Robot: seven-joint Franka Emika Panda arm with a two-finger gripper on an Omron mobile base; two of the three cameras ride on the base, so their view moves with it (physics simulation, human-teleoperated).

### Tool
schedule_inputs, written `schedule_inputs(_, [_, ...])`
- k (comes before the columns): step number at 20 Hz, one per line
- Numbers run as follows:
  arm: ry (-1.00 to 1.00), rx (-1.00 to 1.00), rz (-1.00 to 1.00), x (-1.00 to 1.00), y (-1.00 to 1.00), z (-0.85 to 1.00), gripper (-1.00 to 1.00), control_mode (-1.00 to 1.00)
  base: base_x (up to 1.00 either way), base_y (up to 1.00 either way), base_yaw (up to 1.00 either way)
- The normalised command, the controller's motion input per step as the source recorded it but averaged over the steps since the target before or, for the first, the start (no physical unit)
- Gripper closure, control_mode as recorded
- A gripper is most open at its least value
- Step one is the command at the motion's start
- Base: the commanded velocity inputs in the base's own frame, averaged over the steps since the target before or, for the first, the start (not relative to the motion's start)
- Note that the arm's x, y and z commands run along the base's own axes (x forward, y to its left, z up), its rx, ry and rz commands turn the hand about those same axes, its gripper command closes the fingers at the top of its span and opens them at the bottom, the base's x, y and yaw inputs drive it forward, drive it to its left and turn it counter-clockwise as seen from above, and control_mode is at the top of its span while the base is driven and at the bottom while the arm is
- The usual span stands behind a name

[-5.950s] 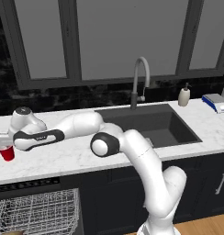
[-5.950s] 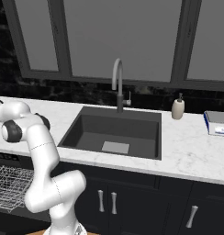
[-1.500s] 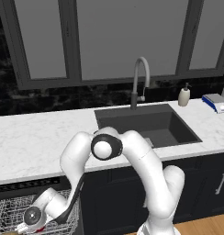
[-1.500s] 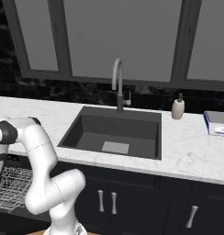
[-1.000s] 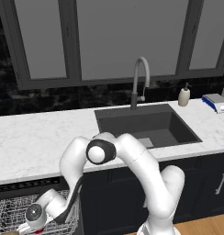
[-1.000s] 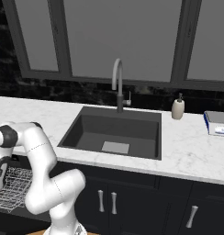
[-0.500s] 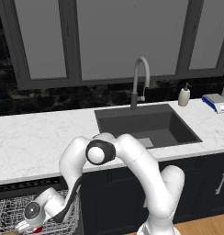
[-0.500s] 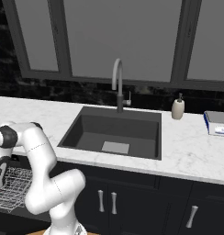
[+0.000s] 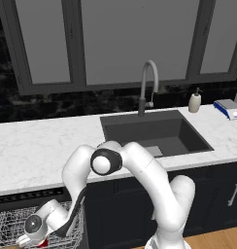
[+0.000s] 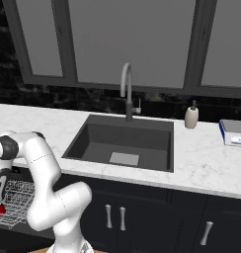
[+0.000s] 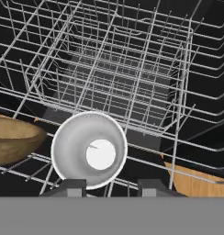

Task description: Pick up the cup and bowl from the counter, place them in the dishwasher, and close the dishwasher door.

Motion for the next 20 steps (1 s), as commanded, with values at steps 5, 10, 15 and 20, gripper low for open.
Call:
schedule_inputs(5, [0.0, 0.0, 0.0, 0.01, 0.0, 0.0, -1.0, -1.0, 0.0, 0.0, 0.0])
schedule_inputs(10, [-0.01, 0.0, 0.0, -0.1, -0.01, 0.47, -1.0, -1.0, 0.0, 0.0, 0.0])
schedule_inputs(15, [-0.09, 0.07, 0.0, -0.61, 0.0, 1.0, -1.0, -1.0, 0.0, 0.0, 0.0])
schedule_inputs(20, [-0.04, 0.12, 0.01, -0.51, -0.01, 1.0, -1.0, -1.0, 0.0, 0.0, 0.0])
